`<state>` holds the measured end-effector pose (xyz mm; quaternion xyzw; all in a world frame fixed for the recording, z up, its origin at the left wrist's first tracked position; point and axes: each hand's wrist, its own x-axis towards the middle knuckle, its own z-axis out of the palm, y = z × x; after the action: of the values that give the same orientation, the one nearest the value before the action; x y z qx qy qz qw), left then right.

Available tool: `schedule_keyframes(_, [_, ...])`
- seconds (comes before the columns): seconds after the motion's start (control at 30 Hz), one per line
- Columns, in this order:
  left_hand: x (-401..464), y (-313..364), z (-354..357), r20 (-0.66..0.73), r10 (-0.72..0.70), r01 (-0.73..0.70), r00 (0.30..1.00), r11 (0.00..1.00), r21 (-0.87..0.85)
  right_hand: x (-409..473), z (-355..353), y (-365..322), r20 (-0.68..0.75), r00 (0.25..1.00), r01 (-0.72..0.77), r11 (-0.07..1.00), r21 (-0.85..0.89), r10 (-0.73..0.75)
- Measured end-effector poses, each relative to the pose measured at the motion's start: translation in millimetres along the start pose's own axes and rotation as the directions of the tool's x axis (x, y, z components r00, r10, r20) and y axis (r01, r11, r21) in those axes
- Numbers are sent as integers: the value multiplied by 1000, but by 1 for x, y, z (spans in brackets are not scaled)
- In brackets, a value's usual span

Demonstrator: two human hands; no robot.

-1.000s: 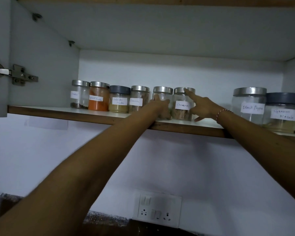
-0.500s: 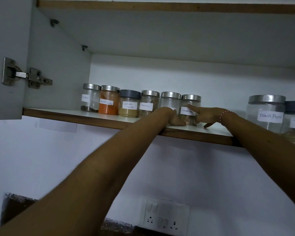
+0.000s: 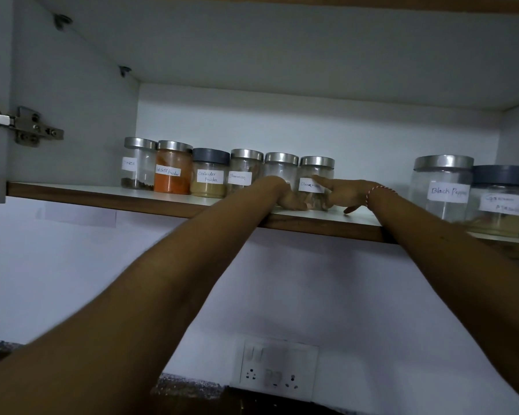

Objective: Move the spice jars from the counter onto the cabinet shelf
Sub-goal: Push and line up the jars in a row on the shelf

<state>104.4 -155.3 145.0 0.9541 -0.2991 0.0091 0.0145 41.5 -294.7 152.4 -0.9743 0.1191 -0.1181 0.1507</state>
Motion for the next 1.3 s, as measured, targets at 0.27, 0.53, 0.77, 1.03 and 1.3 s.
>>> schedule_keyframes(0.27, [-6,9,6,-112,-5,-9,994,993,-119,-51,1,14,-160,981,74,977,-201,-107])
schedule_keyframes(0.53, [-35,33,13,-465,328,-452,823,872,-186,-142,-10,45,-588,772,59,949,-310,-240])
schedule_keyframes(0.77, [-50,122,18,-466,503,-636,728,749,-185,-182,-62,128,-920,389,-144,984,-102,-39])
schedule_keyframes(1.03, [-39,188,17,-512,393,-599,764,728,-334,-176,-76,183,-640,765,-101,995,0,77])
schedule_keyframes(1.3, [-32,188,16,-590,430,-473,683,876,90,-143,-78,191,-481,876,16,996,88,29])
